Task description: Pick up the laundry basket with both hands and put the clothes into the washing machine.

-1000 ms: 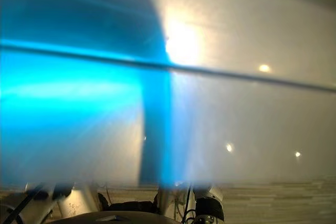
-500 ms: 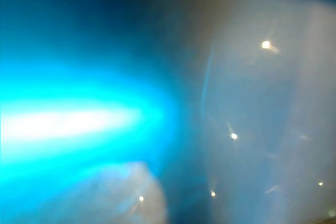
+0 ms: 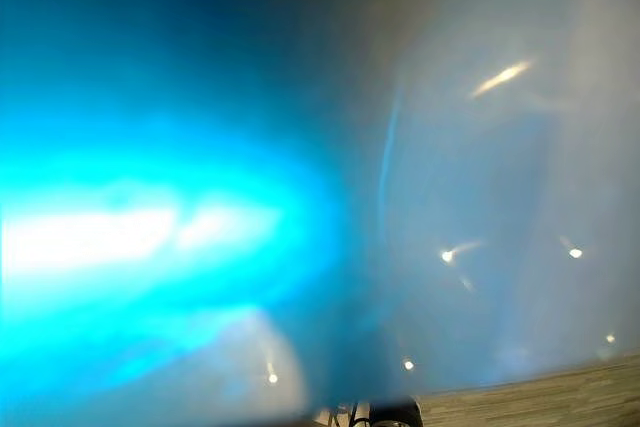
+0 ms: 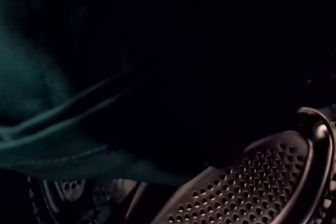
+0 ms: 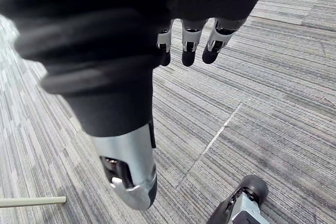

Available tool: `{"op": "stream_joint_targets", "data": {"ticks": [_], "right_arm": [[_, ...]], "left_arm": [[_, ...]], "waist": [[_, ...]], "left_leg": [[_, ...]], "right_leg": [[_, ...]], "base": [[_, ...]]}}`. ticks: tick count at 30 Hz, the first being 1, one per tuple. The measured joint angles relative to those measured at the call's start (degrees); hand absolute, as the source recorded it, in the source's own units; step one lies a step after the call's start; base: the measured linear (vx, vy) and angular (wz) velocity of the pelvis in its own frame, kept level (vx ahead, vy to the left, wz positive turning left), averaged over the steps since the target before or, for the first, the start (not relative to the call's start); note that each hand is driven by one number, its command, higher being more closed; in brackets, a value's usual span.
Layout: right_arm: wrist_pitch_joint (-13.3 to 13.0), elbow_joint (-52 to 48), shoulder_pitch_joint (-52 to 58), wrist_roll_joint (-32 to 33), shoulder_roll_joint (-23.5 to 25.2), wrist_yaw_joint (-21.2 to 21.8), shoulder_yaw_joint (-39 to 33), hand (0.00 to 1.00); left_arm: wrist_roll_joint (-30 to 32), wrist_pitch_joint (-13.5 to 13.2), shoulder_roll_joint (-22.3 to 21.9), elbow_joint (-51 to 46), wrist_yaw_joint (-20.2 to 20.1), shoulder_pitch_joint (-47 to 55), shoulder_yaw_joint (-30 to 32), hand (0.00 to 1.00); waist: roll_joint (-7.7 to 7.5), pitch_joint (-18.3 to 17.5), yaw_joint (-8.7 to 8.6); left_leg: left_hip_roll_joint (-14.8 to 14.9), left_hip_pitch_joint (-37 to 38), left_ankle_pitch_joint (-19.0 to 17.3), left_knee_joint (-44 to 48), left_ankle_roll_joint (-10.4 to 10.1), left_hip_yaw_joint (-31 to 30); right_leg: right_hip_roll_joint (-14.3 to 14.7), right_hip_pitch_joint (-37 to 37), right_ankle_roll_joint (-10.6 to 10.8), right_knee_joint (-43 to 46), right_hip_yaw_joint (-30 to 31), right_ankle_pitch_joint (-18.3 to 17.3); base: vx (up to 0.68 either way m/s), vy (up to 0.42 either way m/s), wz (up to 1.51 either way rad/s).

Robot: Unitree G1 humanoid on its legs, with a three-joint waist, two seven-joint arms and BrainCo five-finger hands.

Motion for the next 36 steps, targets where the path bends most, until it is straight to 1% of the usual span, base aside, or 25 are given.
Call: {"op": "stream_joint_targets", "data": {"ticks": [2,3,5,6,7,8,11,14,15,16,19,21,22,24,25,26,28,29,30,33,36], "right_arm": [[-0.1,0.0,0.0,0.0,0.0,0.1,0.0,0.00],[-0.2,0.0,0.0,0.0,-0.1,0.2,0.0,0.00],[-0.7,0.2,0.1,0.0,-0.2,0.3,0.0,0.00],[-0.9,0.3,0.1,0.0,-0.2,0.4,0.0,0.00],[-1.0,0.6,0.1,0.0,-0.3,0.9,0.0,0.00],[-1.0,0.8,0.1,0.0,-0.6,1.5,0.0,0.00],[-1.0,1.3,0.1,0.0,-0.9,2.2,0.0,0.00],[-0.9,1.9,0.1,1.1,-0.9,2.1,0.1,0.00],[-0.9,2.0,0.1,1.2,-0.9,2.0,0.1,0.00],[-0.9,2.0,0.1,1.2,-0.9,2.0,0.1,0.00],[-0.8,2.0,0.0,1.2,-0.8,2.0,0.1,0.00],[-0.8,2.0,0.0,1.2,-0.9,2.0,0.4,0.00],[-0.8,2.1,0.0,1.2,-0.9,2.0,0.8,0.00],[-0.8,2.1,0.0,1.2,-0.9,2.1,1.4,0.00],[-0.8,2.1,0.0,1.2,-0.9,2.2,2.1,0.00],[-0.8,2.1,0.0,1.2,-1.0,2.2,2.8,0.00],[-0.7,2.1,0.0,1.2,-1.0,2.2,2.9,0.00],[-0.7,2.1,-0.1,1.2,-1.0,2.2,2.9,0.00],[-0.7,2.1,-0.1,1.2,-1.0,2.1,2.9,0.00],[-0.7,1.5,-0.2,1.2,-1.0,2.1,2.9,0.00],[-0.7,0.5,-0.2,1.2,-1.0,2.0,3.1,0.00]], "left_arm": [[6.4,0.3,0.6,0.7,0.0,0.0,-0.8,0.00],[8.1,0.4,0.6,1.2,-0.1,-0.1,-0.9,0.00],[17.4,2.6,0.7,3.7,-0.7,-0.6,-1.3,0.00],[19.4,3.1,0.7,4.7,-1.1,-0.8,-1.6,0.00],[21.7,4.2,0.8,6.9,-2.1,-1.3,-2.2,0.00],[22.8,5.3,0.8,9.2,-3.1,-1.7,-2.7,0.00],[22.8,6.9,1.0,13.1,-5.0,-2.3,-2.8,0.00],[20.0,7.8,0.9,16.4,-6.5,-2.3,-2.7,0.00],[19.4,8.7,0.9,17.0,-7.2,-2.1,-2.3,0.00],[19.5,8.9,0.9,17.0,-7.5,-2.0,-2.0,0.00],[22.0,9.4,0.3,16.8,-7.7,-1.5,0.8,0.00],[26.2,9.6,0.2,16.6,-7.6,0.2,2.7,0.00],[29.0,10.1,0.1,15.9,-7.5,1.9,3.8,0.00],[32.2,10.7,-0.3,14.1,-7.5,4.5,4.7,0.00],[34.7,11.0,-1.1,13.4,-7.5,6.4,6.0,0.00],[35.0,11.1,-2.5,12.9,-7.4,8.6,8.3,0.00],[33.5,11.1,-3.5,12.4,-7.4,10.2,9.7,0.00],[31.9,11.1,-5.0,12.0,-6.9,11.7,11.4,0.00],[31.4,11.1,-5.5,11.3,-6.3,12.4,11.8,0.00],[30.3,11.0,-8.1,3.2,-3.8,16.8,13.0,0.00],[29.5,9.5,-10.5,-5.2,-1.2,21.6,13.1,0.00]], "waist": [[-0.14,-0.1,-0.05],[-0.13,-0.2,-0.05],[-0.17,-0.5,-0.07],[-0.14,-0.7,-0.04],[-0.09,-0.8,0.01],[-0.09,-0.8,0.00],[-0.08,-0.8,-0.01],[0.18,-0.9,-0.29],[0.18,-0.9,-0.35],[0.18,-0.9,-0.40],[0.23,-1.0,-0.54],[0.25,-1.0,-0.73],[0.25,-1.0,-0.92],[0.25,-1.0,-1.05],[0.25,-1.0,-1.14],[0.26,-1.0,-1.16],[0.27,-1.0,-1.15],[0.30,-0.9,-1.17],[0.32,-0.9,-1.20],[0.36,-0.8,-1.17],[0.58,-0.6,-0.91]], "left_leg": [[0.0,-0.2,0.0,0.0,0.0,-0.1],[0.0,-0.2,0.0,0.0,0.0,-0.1],[0.0,-0.6,0.2,-0.5,-0.1,0.0],[-0.1,-0.7,0.5,-0.8,-0.1,0.0],[-0.1,-0.9,0.5,-1.2,-0.2,0.1],[-0.1,-0.9,0.7,-1.6,-0.5,0.1],[-0.1,-1.1,0.8,-1.9,-0.6,0.0],[-0.2,-1.5,0.8,-1.9,-0.6,-0.2],[-0.2,-1.6,0.8,-2.0,-0.6,-0.2],[-0.2,-1.6,0.8,-2.0,-0.6,-0.2],[-0.4,-1.6,1.0,-2.9,-0.8,-0.2],[-0.4,-1.6,1.1,-3.7,-1.0,-0.2],[-0.4,-1.6,1.1,-3.8,-1.0,-0.2],[-0.4,-1.6,1.2,-3.8,-1.1,-0.2],[-0.4,-1.6,1.2,-3.8,-1.1,-0.2],[-0.4,-1.6,1.2,-3.8,-1.1,-0.2],[-0.4,-1.5,1.2,-3.8,-1.1,-0.2],[-0.4,-1.5,1.2,-3.8,-1.1,-0.3],[-0.4,-1.5,1.2,-3.7,-1.1,-0.4],[-0.4,-1.4,1.9,-3.6,-0.8,-0.6],[-0.7,-1.5,2.5,-2.6,-0.7,-1.6]], "right_leg": [[0.1,-0.2,0.0,0.0,0.0,0.0],[0.2,-0.2,0.0,0.0,0.0,0.0],[0.2,-0.6,-0.2,-0.3,-0.1,0.1],[0.2,-0.7,-0.2,-0.5,-0.1,0.1],[0.4,-0.7,-0.3,-0.7,-0.2,0.2],[0.5,-0.8,-0.3,-1.0,-0.3,0.2],[0.7,-0.8,-0.4,-1.4,-0.5,0.3],[0.7,-0.8,-0.4,-1.6,-0.6,0.3],[0.7,-0.7,-0.4,-1.7,-0.7,0.3],[0.7,-0.7,-0.4,-1.8,-0.7,0.3],[0.7,-0.6,-0.4,-2.5,-1.0,0.3],[0.7,-0.4,-0.4,-3.2,-1.3,0.3],[0.8,-0.4,-0.4,-3.3,-1.4,0.3],[0.8,-0.3,-0.2,-3.3,-1.4,0.4],[0.8,-0.2,-0.2,-3.3,-1.4,0.4],[0.8,-0.2,-0.2,-3.3,-1.4,0.4],[0.8,-0.2,-0.1,-3.3,-1.4,0.4],[0.8,-0.1,-0.1,-3.2,-1.4,0.5],[0.8,0.0,-0.1,-3.2,-1.5,0.5],[0.8,0.1,0.0,-2.6,-1.6,0.5],[0.8,0.3,0.4,-1.0,-1.6,0.5]], "base": [[0.00,0.000,0.00],[0.00,0.000,0.00],[0.00,0.000,0.00],[0.00,0.000,0.00],[0.00,0.000,0.00],[0.00,0.000,0.00],[0.00,0.000,0.00],[0.00,0.000,0.00],[0.00,0.000,0.00],[0.00,0.000,0.00],[0.00,0.001,0.01],[0.00,0.000,0.04],[0.00,0.000,0.05],[0.00,0.000,0.02],[0.00,0.000,0.00],[0.00,0.000,0.00],[0.00,0.000,0.00],[0.00,0.000,0.00],[0.02,0.005,0.03],[0.02,-0.002,0.04],[0.03,-0.007,0.06]]}}
